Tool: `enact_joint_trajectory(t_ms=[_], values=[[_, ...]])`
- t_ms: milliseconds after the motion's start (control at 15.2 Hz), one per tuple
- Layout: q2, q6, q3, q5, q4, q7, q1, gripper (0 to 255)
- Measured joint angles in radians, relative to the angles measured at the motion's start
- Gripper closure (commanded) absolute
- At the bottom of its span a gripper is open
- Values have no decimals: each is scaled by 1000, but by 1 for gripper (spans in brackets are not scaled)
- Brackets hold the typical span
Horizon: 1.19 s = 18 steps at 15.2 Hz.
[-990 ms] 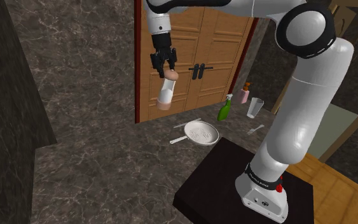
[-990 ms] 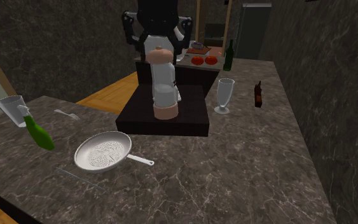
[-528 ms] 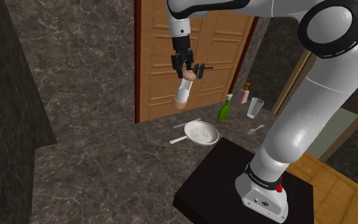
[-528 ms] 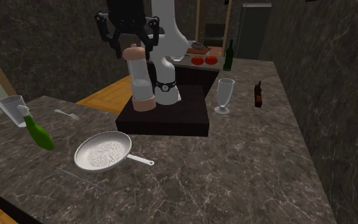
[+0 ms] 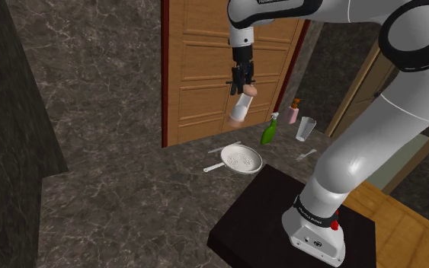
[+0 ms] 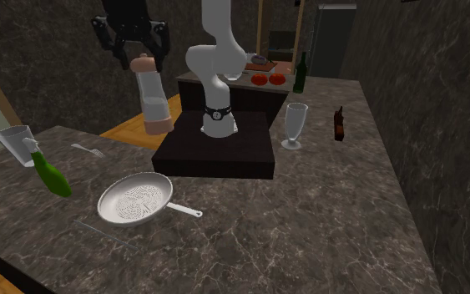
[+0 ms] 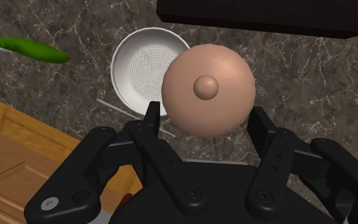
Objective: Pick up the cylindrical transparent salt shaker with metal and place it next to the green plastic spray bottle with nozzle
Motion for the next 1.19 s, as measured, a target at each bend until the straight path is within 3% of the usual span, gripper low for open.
enact_joint_trajectory(t_ms=[792, 1188], values=[[-99, 58, -175, -117, -104, -271, -124, 255], [-87, 88, -266, -168, -88, -408, -183, 255]])
